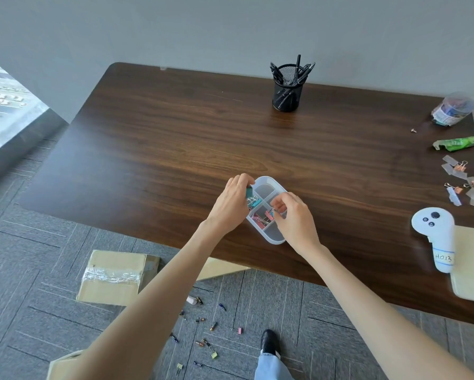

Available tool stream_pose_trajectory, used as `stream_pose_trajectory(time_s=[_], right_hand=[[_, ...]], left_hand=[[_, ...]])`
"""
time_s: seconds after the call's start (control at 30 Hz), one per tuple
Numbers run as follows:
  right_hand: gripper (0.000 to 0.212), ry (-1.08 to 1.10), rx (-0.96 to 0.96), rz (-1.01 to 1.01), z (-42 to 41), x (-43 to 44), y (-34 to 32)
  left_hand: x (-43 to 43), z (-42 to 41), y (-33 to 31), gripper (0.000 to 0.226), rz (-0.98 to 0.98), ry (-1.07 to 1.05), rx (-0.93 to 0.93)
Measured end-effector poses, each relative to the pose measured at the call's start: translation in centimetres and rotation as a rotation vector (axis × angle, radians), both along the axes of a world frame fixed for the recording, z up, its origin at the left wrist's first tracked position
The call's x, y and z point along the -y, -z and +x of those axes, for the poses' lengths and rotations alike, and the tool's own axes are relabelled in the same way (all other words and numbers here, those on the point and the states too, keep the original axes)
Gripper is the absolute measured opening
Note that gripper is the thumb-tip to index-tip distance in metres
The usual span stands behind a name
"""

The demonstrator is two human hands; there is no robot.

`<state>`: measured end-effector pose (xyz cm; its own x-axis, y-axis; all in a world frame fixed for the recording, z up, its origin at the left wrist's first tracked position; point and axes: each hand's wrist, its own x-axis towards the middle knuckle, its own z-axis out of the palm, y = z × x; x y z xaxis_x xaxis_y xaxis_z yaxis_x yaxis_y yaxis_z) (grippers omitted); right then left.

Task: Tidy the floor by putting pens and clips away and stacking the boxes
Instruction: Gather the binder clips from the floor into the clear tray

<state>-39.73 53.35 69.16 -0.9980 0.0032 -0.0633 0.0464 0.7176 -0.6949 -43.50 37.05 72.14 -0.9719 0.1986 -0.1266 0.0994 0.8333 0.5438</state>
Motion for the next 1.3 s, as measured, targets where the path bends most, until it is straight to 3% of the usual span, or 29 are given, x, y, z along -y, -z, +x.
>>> stream_pose_trajectory(time_s=[0.27, 0.7, 0.97, 1.3], right_hand=[[0.031, -0.002, -0.024, 0.021, 0.1, 0.6, -0.1], [0.017, -0.091, -0.157, 0.049, 3.4, 6.0, -3.2], [0.012, -0.175, -0.169, 0.137, 13.4, 13.3, -2.3], [0.009, -0.234, 0.048, 0.21, 29.0, 24.1, 7.1]], left_hand=[[-0.2, 1.0, 0.9, 0.029, 0.024, -0.089, -0.104], [4.7, 7.1, -1.3, 0.021, -0.039, -0.074, -0.269], [13.5, 18.3, 0.5, 0.02, -0.132, -0.049, -0.181], [25.2, 35.0, 9.7, 0.023, -0.21, -0.043, 0.026]])
